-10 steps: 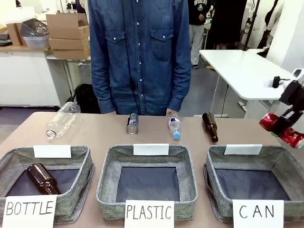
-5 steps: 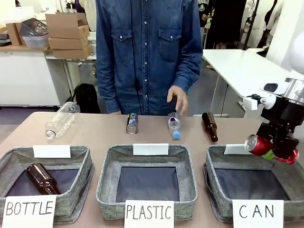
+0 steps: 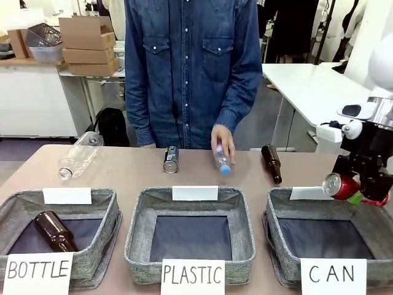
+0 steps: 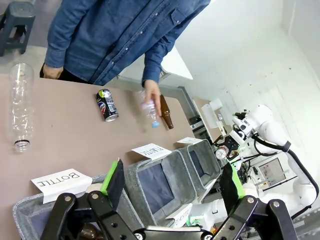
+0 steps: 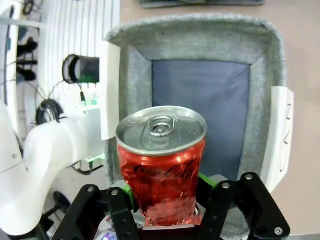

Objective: Sort the can waste into the basket.
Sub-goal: Pick up the can waste from the table and place it in the right Fabric basket.

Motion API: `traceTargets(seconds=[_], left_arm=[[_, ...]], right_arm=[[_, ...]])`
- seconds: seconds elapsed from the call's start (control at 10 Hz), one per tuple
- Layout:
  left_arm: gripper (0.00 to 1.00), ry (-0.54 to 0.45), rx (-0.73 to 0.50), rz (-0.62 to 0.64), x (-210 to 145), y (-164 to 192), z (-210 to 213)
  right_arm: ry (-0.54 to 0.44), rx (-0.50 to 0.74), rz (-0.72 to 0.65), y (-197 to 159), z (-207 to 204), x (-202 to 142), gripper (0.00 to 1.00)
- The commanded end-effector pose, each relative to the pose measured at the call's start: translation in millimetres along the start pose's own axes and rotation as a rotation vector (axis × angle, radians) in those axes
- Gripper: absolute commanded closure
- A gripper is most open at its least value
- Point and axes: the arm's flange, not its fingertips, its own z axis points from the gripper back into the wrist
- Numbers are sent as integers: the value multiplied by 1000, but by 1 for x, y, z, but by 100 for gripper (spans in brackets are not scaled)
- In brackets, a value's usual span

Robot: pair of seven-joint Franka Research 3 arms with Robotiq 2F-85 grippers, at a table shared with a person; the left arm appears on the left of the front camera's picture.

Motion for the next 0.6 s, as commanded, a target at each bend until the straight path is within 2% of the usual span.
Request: traceTargets(seconds=[0.0, 0.1, 0.5], left_arm=[[0, -15, -16, -19, 2, 0, -2], [0, -15, -16, -19, 2, 0, -2], [0, -15, -16, -19, 2, 0, -2]], right_arm=[[-19, 12, 3, -4, 6, -1, 17], [-22, 15, -3, -5, 8, 0, 0], [-22, 17, -23, -7, 9, 2, 0]])
